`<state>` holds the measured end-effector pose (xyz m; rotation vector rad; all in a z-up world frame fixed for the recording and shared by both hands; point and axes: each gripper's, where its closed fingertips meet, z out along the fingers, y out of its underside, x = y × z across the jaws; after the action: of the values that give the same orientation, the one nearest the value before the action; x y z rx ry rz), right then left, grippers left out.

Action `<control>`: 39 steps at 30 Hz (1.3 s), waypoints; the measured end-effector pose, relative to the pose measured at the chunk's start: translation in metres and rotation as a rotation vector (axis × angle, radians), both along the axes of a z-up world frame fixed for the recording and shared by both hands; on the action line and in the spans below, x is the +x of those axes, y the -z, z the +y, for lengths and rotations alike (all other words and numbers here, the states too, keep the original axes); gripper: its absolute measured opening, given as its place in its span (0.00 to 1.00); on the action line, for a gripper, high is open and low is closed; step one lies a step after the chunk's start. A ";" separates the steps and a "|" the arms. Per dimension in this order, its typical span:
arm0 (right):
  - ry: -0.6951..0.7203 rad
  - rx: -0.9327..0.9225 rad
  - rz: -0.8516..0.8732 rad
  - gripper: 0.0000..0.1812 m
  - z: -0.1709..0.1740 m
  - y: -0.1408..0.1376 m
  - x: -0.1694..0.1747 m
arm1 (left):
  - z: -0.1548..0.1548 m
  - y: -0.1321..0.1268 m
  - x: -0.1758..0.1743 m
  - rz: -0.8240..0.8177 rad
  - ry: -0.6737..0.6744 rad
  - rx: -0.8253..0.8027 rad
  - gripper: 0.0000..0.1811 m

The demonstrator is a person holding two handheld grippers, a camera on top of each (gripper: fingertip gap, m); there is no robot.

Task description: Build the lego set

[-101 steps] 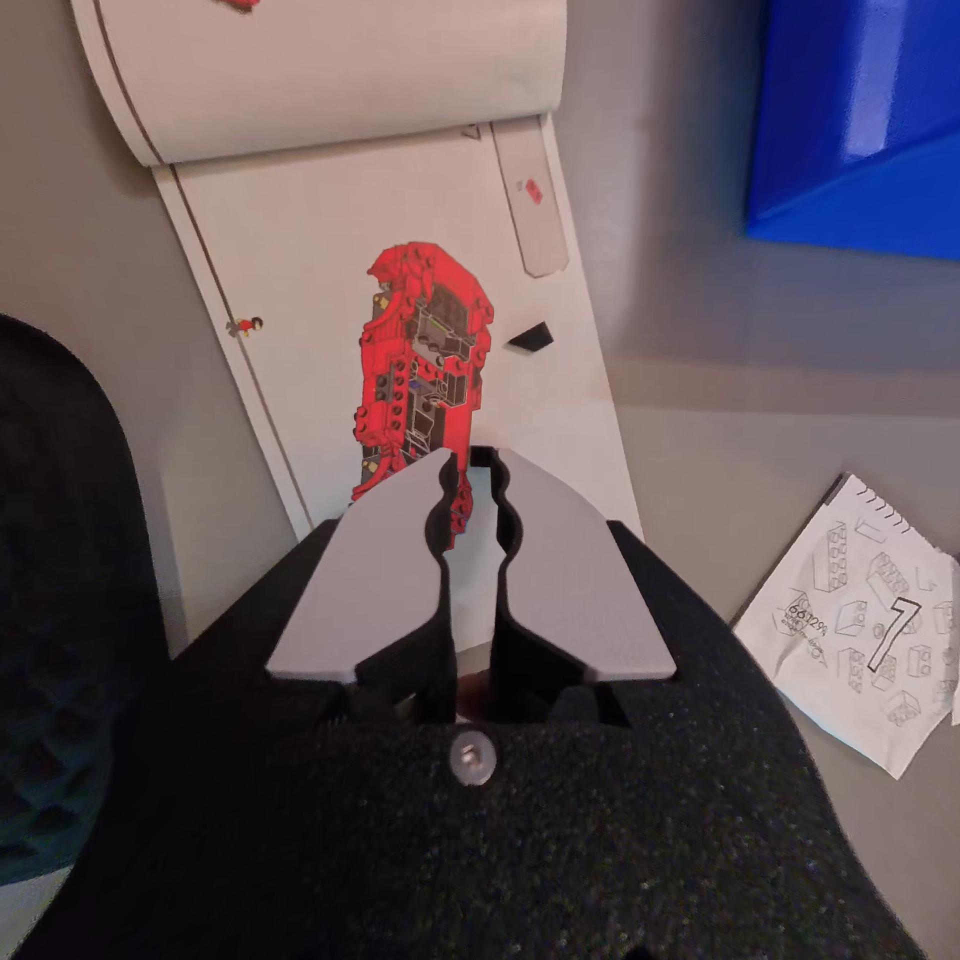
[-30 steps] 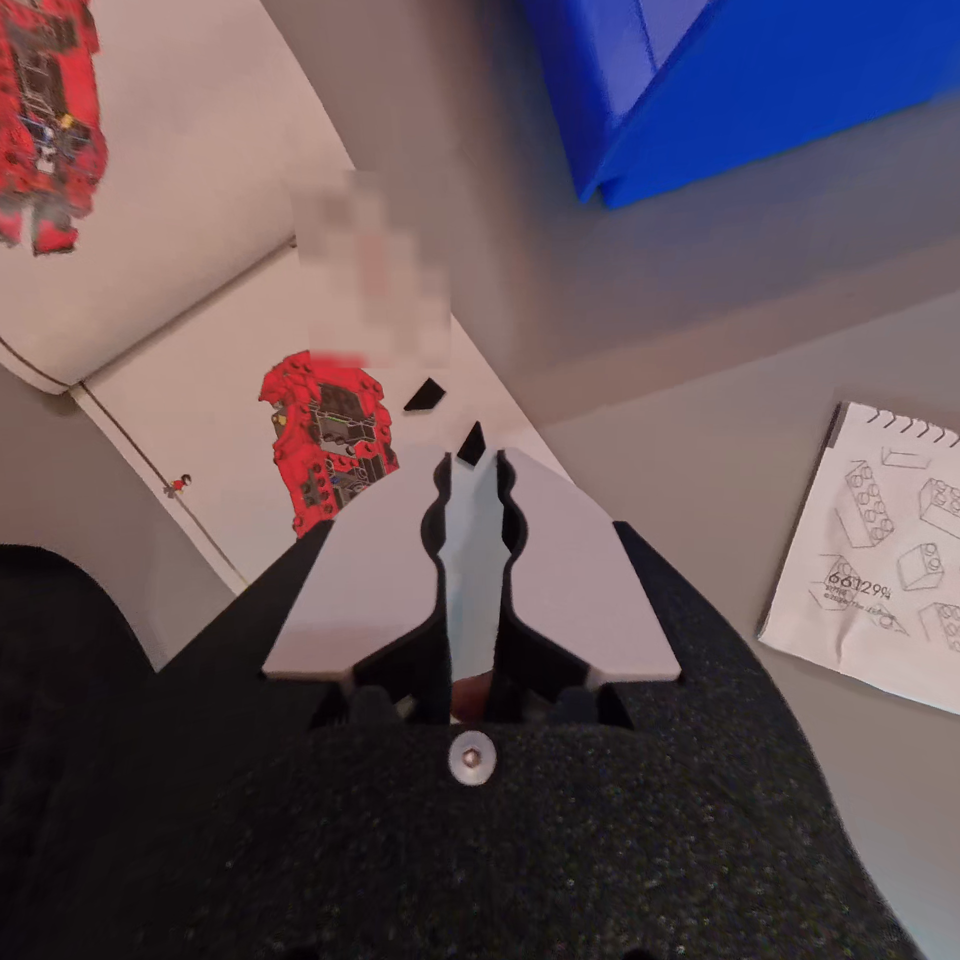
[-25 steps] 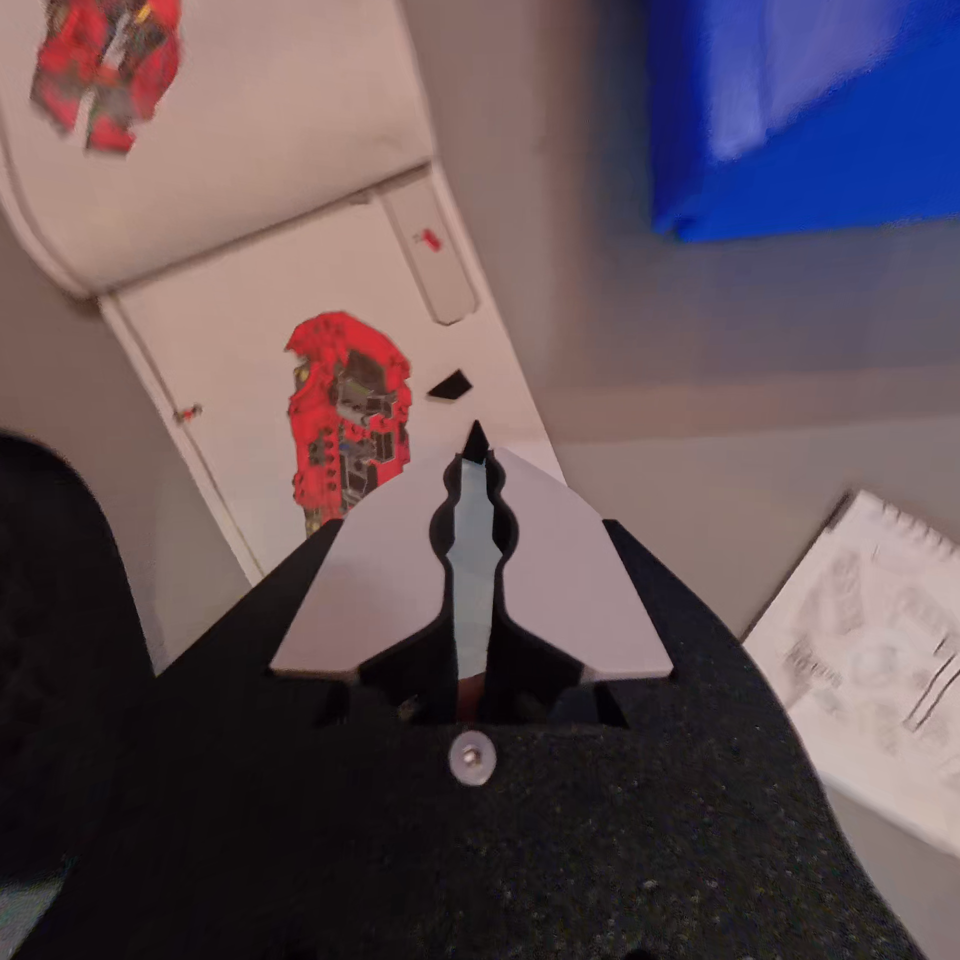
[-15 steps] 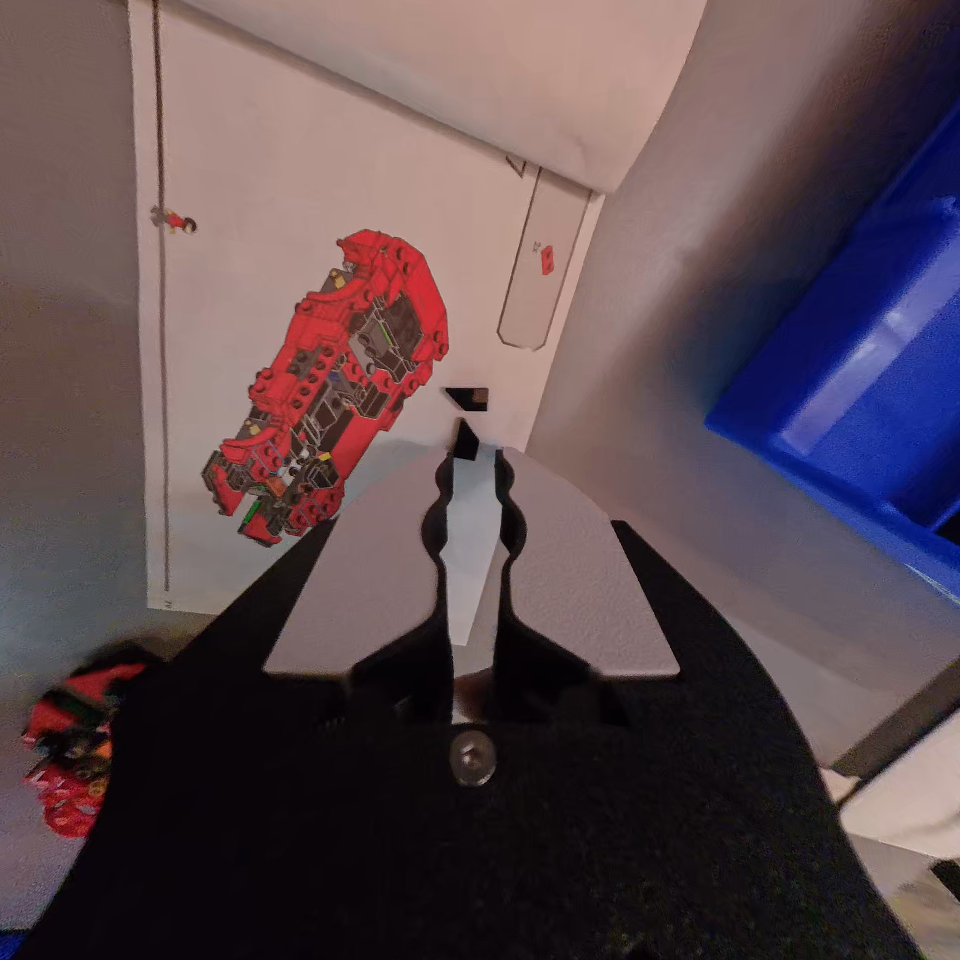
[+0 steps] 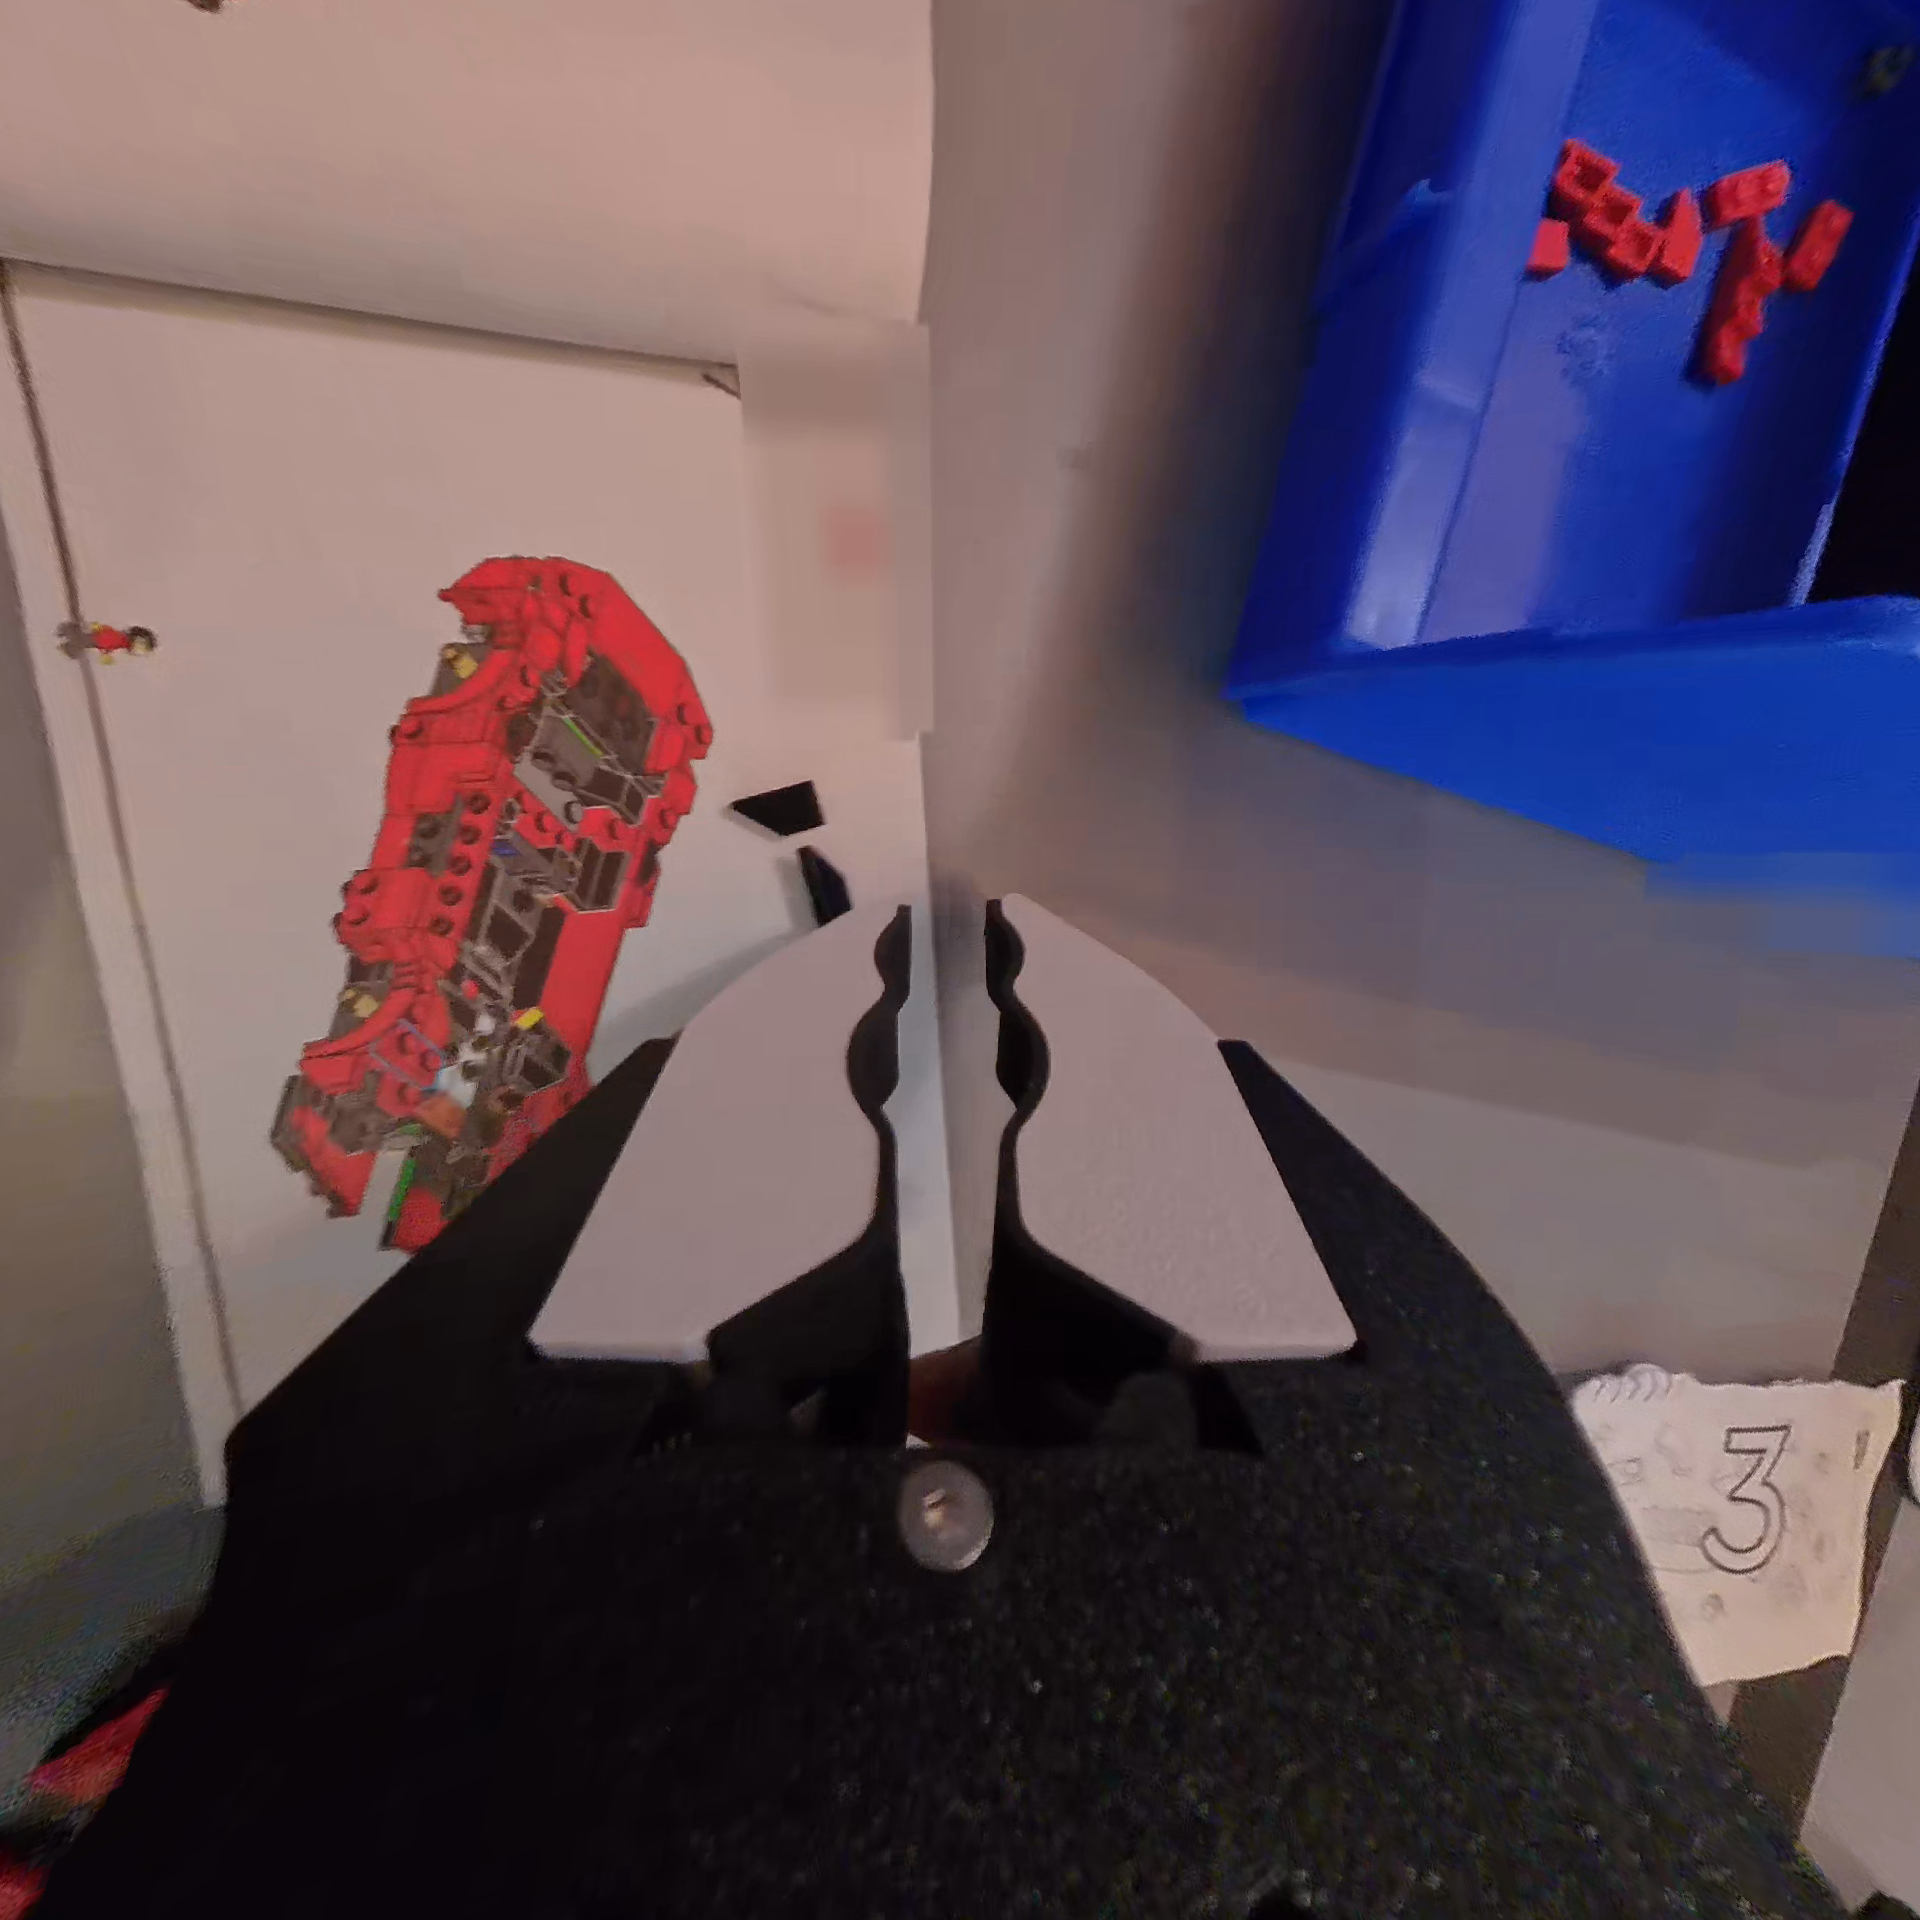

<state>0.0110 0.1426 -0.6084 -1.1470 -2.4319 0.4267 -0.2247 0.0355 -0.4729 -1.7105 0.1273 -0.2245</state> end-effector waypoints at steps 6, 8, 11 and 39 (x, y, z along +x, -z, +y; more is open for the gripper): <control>0.025 -0.155 -0.020 0.07 -0.014 -0.014 0.013 | 0.000 0.001 -0.001 -0.003 -0.002 -0.004 0.05; 0.032 -0.140 -0.049 0.08 -0.017 -0.006 0.020 | 0.000 0.001 -0.001 -0.007 0.002 -0.006 0.05; 0.034 -0.118 -0.033 0.08 -0.016 0.002 0.018 | 0.000 0.000 0.000 0.001 0.003 -0.002 0.05; 0.004 -0.217 -0.087 0.00 -0.018 0.002 0.002 | 0.002 0.001 0.000 0.001 0.006 -0.001 0.05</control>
<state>0.0132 0.1244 -0.6106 -1.2830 -2.5055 0.6667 -0.2243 0.0373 -0.4737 -1.7114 0.1333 -0.2284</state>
